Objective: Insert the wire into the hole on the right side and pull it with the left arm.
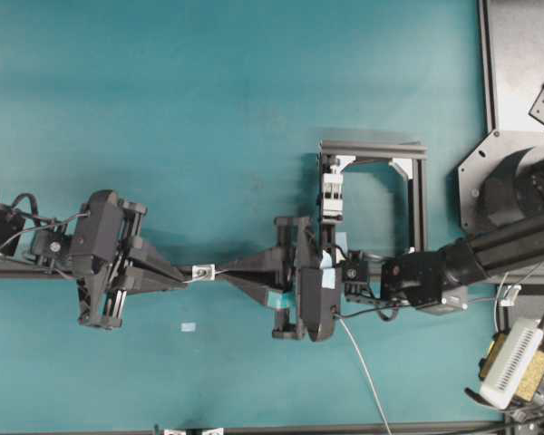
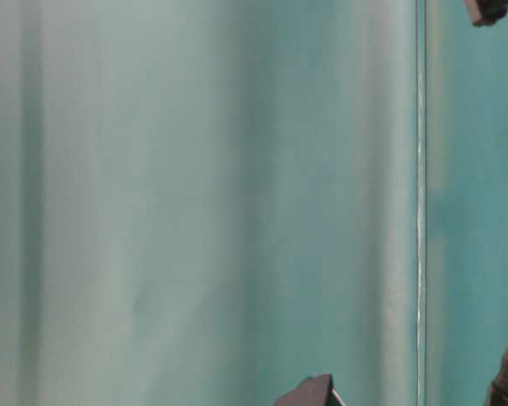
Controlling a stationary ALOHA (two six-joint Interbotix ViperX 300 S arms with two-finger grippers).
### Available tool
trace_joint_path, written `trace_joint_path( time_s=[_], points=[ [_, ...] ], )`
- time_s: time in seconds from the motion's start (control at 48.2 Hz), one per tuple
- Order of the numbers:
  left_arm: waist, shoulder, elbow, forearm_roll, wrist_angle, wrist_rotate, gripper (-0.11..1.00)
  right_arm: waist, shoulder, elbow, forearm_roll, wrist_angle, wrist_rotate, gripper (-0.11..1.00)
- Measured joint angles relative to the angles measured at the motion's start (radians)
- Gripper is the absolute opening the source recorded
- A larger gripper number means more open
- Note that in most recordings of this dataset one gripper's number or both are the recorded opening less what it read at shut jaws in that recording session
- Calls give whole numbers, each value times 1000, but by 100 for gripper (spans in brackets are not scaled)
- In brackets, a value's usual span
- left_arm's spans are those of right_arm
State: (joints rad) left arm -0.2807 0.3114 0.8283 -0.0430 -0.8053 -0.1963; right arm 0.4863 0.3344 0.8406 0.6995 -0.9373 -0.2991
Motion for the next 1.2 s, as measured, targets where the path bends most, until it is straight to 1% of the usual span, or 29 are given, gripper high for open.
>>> trace_joint_path(
  time_s=[0.041,0.124,0.145,0.166,0.498,0.809,1.017,1.203],
  points=[
    [-2,0,0,0,2,2,-10,-5,-9,2,2,8,0,56],
    [-2,0,0,0,3,0,-10,-8,-25,11,2,14,-2,77],
    [-2,0,0,0,3,2,-10,-6,-26,11,0,15,-2,82],
    [0,-2,0,0,3,2,-10,-5,-29,12,0,17,0,84],
    [0,-2,0,0,20,3,-10,0,-38,18,-3,20,-5,84],
    [5,-34,5,2,83,5,-10,0,-63,32,-3,20,-5,84],
    [8,-115,44,2,173,5,-10,0,-63,34,-3,20,-5,84],
    [8,-221,95,3,247,3,-10,0,-64,34,-3,20,-5,84]
  ],
)
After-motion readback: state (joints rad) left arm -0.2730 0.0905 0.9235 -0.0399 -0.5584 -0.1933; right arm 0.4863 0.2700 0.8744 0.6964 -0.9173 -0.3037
